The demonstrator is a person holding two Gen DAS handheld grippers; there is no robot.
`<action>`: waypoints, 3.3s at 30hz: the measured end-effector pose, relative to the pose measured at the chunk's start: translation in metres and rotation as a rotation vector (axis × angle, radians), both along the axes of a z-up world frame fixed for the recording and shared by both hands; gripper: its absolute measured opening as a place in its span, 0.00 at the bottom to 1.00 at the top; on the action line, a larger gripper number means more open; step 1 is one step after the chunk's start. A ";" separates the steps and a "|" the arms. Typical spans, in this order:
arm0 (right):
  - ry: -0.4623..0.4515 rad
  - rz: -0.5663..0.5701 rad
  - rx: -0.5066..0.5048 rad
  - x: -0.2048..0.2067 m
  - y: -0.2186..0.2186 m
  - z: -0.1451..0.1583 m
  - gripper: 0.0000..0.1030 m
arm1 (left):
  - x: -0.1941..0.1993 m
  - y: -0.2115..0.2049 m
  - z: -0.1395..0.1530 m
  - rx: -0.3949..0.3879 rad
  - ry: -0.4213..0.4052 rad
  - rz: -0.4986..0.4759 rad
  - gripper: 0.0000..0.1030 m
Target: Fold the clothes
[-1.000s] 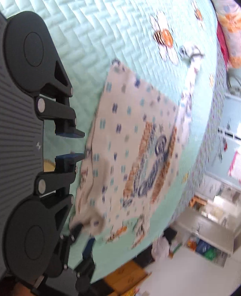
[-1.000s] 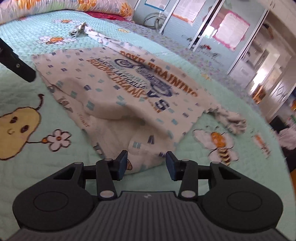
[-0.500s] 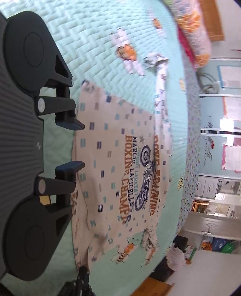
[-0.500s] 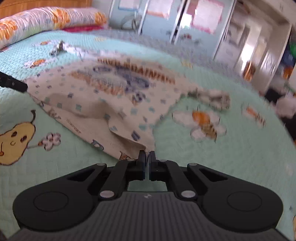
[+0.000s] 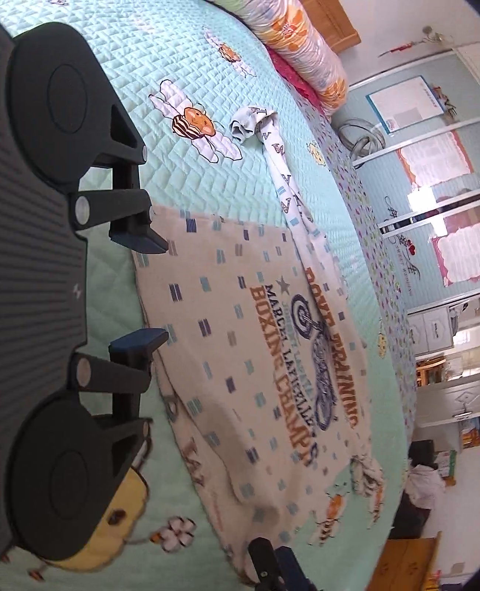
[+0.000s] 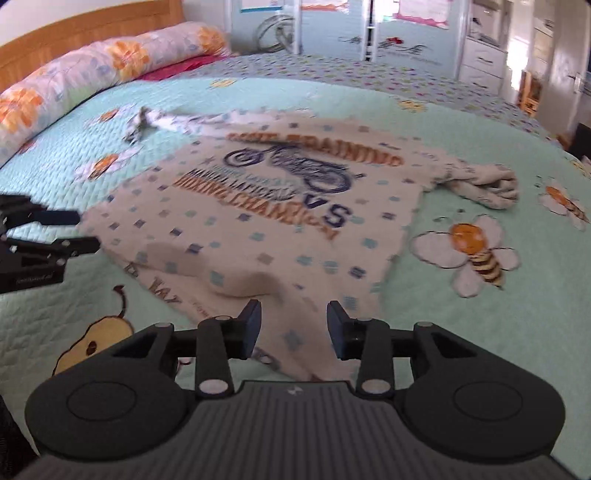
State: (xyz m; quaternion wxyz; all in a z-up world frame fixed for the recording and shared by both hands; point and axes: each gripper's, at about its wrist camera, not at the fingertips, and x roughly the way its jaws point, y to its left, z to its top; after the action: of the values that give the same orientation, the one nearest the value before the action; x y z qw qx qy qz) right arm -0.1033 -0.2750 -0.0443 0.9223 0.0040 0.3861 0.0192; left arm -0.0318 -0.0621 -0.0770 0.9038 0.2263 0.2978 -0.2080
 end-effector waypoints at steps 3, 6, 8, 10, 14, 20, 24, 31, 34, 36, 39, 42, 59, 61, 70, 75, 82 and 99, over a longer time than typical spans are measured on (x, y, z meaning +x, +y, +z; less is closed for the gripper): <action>-0.017 -0.027 -0.012 -0.004 -0.008 0.010 0.39 | 0.002 0.006 0.000 0.030 -0.034 0.003 0.46; -0.036 -0.071 -0.025 -0.014 -0.024 0.019 0.41 | 0.003 0.011 0.001 0.031 -0.044 0.024 0.46; -0.045 -0.104 -0.002 -0.019 -0.032 0.017 0.42 | -0.004 -0.002 0.005 0.011 -0.028 -0.032 0.46; -0.051 -0.127 0.018 -0.023 -0.036 0.014 0.44 | -0.019 -0.024 0.008 0.003 -0.044 -0.124 0.46; -0.059 -0.142 0.038 -0.025 -0.033 0.006 0.46 | -0.049 -0.079 -0.001 0.081 -0.126 -0.294 0.50; -0.056 -0.165 0.062 -0.031 -0.039 -0.005 0.50 | -0.046 -0.087 -0.023 0.206 -0.158 -0.271 0.53; -0.061 -0.191 0.089 -0.033 -0.045 -0.010 0.50 | -0.038 -0.080 -0.017 0.205 -0.171 -0.246 0.53; -0.064 -0.208 0.094 -0.038 -0.052 -0.011 0.52 | -0.044 -0.078 -0.033 0.400 -0.277 -0.327 0.56; -0.066 -0.209 0.096 -0.038 -0.052 -0.010 0.52 | -0.043 -0.076 -0.038 0.478 -0.341 -0.324 0.56; -0.068 -0.205 0.095 -0.038 -0.051 -0.010 0.53 | -0.040 -0.071 -0.040 0.508 -0.365 -0.302 0.56; -0.068 -0.197 0.086 -0.038 -0.048 -0.010 0.53 | -0.031 -0.058 -0.036 0.503 -0.365 -0.239 0.56; -0.063 -0.199 0.083 -0.037 -0.048 -0.011 0.54 | -0.021 -0.041 -0.034 0.491 -0.350 -0.163 0.57; -0.085 -0.144 0.056 -0.043 -0.035 -0.006 0.55 | 0.028 0.027 -0.007 0.127 -0.140 0.150 0.04; -0.084 -0.124 0.029 -0.049 -0.033 -0.009 0.55 | 0.024 0.026 0.000 0.111 -0.154 0.141 0.04; -0.096 -0.079 -0.213 -0.057 -0.013 -0.028 0.54 | 0.042 0.025 0.010 0.043 -0.087 0.184 0.04; -0.091 -0.096 -0.306 -0.054 -0.018 -0.034 0.54 | 0.043 0.024 0.009 0.027 -0.058 0.174 0.05; -0.143 -0.084 -0.317 -0.047 -0.010 -0.030 0.53 | 0.045 0.020 0.005 0.047 -0.043 0.171 0.07; -0.126 -0.154 -0.160 -0.044 -0.035 -0.023 0.02 | 0.038 0.028 -0.007 0.180 -0.097 0.118 0.07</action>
State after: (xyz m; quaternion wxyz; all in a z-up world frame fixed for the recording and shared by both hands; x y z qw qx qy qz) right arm -0.1477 -0.3103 -0.0670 0.9408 -0.0414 0.3262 -0.0823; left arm 0.0060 -0.0336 -0.0839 0.9040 0.2983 0.2838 -0.1155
